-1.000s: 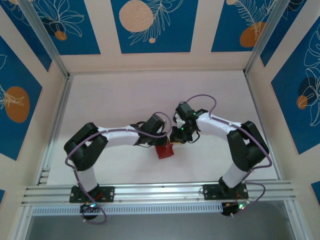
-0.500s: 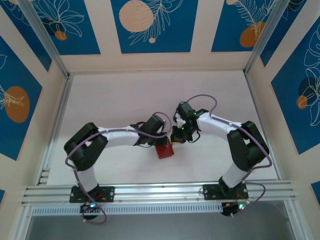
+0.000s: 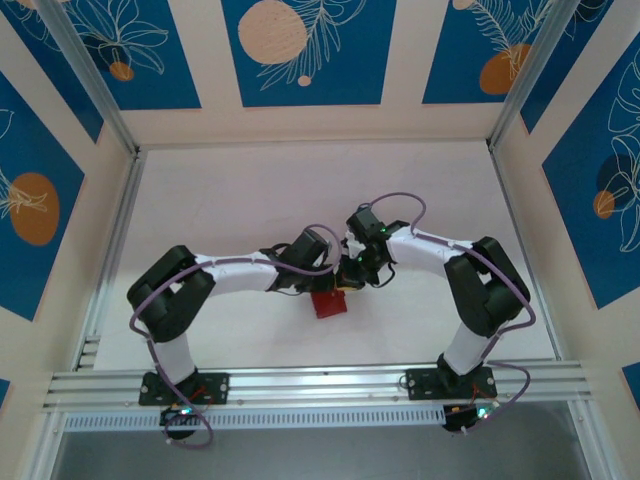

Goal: Put the credit cards into the card holder
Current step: Close the button on the card holder.

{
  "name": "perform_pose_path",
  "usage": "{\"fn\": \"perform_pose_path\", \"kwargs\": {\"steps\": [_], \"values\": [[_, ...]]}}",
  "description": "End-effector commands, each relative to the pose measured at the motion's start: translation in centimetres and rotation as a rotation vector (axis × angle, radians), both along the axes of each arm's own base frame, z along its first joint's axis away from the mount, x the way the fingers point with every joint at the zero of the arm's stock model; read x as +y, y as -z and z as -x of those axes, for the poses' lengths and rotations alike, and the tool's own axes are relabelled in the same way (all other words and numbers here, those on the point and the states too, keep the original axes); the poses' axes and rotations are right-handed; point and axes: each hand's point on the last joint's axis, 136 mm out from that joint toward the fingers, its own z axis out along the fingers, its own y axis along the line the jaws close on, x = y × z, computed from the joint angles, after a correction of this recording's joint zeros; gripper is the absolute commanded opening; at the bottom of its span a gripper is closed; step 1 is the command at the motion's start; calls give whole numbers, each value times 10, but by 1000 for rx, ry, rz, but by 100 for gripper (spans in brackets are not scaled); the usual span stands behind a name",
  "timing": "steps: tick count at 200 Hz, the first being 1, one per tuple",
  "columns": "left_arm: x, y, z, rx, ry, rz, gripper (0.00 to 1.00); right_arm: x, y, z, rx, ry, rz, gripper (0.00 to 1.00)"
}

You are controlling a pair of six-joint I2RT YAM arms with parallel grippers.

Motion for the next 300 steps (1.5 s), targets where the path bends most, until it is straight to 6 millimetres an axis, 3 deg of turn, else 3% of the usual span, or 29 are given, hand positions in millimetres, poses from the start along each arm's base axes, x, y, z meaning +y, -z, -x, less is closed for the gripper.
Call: {"fn": "perform_pose_path", "kwargs": {"steps": [1, 53, 77, 134, 218, 300], "values": [[-2, -27, 2, -12, -24, 59, 7, 5, 5, 5, 34, -1, 0, 0], [37, -30, 11, -28, -85, 4, 8, 10, 5, 5, 31, -28, 22, 0], [55, -16, 19, -6, -99, -50, 8, 12, 4, 6, 30, -38, 29, 0], [72, 22, 37, 60, -85, -124, 7, 16, 5, 8, 27, -67, 66, 0], [59, 36, 40, 73, -65, -109, 7, 24, 6, 11, 27, -102, 113, 0], [65, 37, 43, 69, -83, -110, 7, 16, 19, 21, 35, -138, 215, 0]]}}
